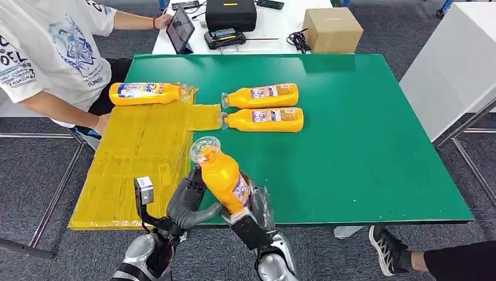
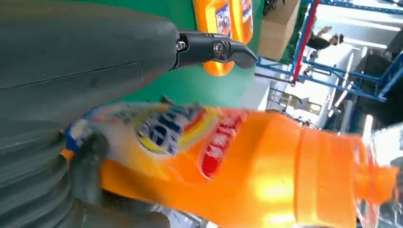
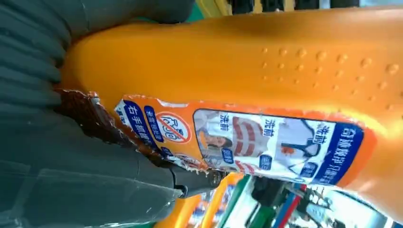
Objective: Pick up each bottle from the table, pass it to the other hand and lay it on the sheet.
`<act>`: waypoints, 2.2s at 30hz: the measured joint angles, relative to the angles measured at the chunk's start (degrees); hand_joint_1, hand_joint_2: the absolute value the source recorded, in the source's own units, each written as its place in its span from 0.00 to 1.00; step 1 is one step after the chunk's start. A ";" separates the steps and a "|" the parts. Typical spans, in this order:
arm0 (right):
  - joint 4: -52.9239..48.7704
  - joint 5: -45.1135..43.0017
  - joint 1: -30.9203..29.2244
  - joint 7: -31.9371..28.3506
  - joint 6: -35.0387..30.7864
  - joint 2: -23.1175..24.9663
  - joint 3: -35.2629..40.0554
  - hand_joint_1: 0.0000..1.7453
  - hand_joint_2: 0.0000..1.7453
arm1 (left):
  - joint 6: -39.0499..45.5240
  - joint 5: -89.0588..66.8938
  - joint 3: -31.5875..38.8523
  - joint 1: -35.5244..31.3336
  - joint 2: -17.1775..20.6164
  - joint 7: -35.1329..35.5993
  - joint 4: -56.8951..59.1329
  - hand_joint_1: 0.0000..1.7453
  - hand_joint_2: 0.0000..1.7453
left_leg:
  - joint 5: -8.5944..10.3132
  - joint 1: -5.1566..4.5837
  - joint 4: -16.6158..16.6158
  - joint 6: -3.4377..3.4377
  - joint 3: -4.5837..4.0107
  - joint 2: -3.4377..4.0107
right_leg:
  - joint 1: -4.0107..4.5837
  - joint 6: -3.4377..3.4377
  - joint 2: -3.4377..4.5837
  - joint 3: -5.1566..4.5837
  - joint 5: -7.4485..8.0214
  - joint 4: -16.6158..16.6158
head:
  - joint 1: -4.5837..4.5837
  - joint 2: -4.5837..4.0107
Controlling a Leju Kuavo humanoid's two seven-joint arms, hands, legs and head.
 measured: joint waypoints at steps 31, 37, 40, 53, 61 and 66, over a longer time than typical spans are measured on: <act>14.27 -0.89 -7.79 2.69 3.23 1.33 9.59 1.00 1.00 | -0.20 0.59 -0.22 -0.48 1.16 -0.37 1.88 1.00 1.00 | 0.00 0.00 0.00 0.00 -0.01 -0.01 | 0.00 0.00 -0.02 -0.04 0.00 0.00 | -0.02 0.00; 15.80 -1.62 -9.22 3.85 3.41 1.38 11.47 1.00 1.00 | 0.59 0.37 0.46 -0.51 1.22 -0.50 2.60 1.00 1.00 | 0.00 0.00 0.00 0.00 -0.01 -0.01 | 0.00 0.00 -0.02 -0.04 0.00 0.00 | -0.02 0.00; 16.52 -1.86 -9.65 4.15 3.54 1.44 12.02 1.00 1.00 | 0.85 0.33 0.68 -0.50 1.22 -0.61 2.78 1.00 1.00 | 0.00 0.00 0.00 0.00 -0.01 -0.01 | 0.00 0.00 -0.02 -0.04 0.00 0.00 | -0.02 0.00; 17.96 -2.43 -10.79 4.28 3.54 1.66 12.89 1.00 1.00 | 1.12 0.17 1.44 -0.41 1.20 -0.90 2.80 1.00 1.00 | 0.00 0.00 0.01 0.00 -0.01 -0.01 | 0.00 0.00 -0.02 -0.06 0.00 0.00 | -0.04 0.00; 18.66 -2.75 -11.20 4.57 3.26 1.75 13.44 0.00 0.00 | 2.23 0.02 1.62 -0.50 1.18 -1.68 2.75 1.00 1.00 | 0.00 0.00 0.01 0.00 -0.01 -0.01 | 0.00 0.00 -0.02 -0.06 0.00 0.00 | -0.02 0.00; 17.10 -2.89 -10.77 5.99 -0.29 1.68 13.07 0.00 0.00 | 11.35 -6.33 2.16 -0.58 0.81 -4.43 0.27 1.00 1.00 | 0.01 0.00 0.01 -0.01 -0.02 0.00 | 0.00 0.00 -0.02 -0.07 0.00 0.01 | 0.00 0.00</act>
